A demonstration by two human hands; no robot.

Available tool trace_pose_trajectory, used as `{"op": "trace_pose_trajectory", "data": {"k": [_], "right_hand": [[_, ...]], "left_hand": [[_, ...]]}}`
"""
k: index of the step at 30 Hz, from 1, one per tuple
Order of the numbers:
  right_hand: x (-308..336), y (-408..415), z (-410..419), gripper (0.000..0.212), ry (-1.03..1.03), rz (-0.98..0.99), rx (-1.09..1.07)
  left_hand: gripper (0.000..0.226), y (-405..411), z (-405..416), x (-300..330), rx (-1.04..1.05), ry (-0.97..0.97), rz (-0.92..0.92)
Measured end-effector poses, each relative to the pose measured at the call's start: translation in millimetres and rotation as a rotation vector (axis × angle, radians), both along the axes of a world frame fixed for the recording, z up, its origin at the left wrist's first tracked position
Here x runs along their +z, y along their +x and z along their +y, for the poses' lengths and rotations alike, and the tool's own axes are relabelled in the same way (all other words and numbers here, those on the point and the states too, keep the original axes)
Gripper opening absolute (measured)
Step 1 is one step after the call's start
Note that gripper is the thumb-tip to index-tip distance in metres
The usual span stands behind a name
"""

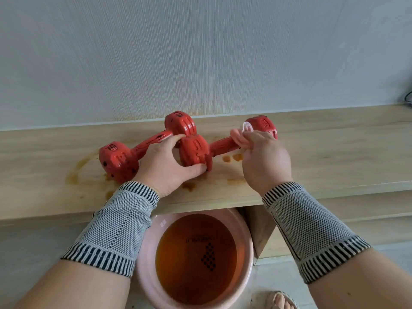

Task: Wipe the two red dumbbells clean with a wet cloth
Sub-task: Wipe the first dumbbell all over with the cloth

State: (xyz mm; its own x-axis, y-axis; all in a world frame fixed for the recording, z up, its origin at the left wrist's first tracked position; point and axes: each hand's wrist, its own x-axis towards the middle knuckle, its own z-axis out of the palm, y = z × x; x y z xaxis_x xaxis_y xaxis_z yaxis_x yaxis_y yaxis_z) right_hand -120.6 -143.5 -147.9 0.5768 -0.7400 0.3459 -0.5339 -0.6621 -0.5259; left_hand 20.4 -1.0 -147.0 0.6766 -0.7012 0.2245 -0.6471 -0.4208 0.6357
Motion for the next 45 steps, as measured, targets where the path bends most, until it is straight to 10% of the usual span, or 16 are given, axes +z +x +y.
{"op": "trace_pose_trajectory", "data": {"k": [9,20,27,35,40,45], "right_hand": [[7.4,3.7,10.1,0.007,1.312,-0.586,-0.039],[9.6,10.3,14.7,0.010,1.479,-0.484,0.068],[29.6,11.8,8.6,0.030,1.167,-0.721,0.175],[7.9,27.8,18.8,0.026,0.076,0.043,0.222],[7.9,11.9,-3.7,0.035,0.032,-0.070,-0.122],[1.6,22.0,22.6,0.068,-0.048,0.051,0.283]], "left_hand": [[0.099,3.2,-0.6,-3.7,0.020,-0.028,0.103],[0.083,12.4,2.4,-8.9,-0.008,-0.045,0.120],[0.092,8.8,0.6,-6.8,-0.015,-0.034,0.135],[0.103,7.5,0.1,-4.5,0.005,-0.023,0.144],[0.102,4.9,0.8,-3.4,0.014,-0.011,0.111],[0.094,6.2,-1.3,-3.0,0.028,0.024,0.031]]}}
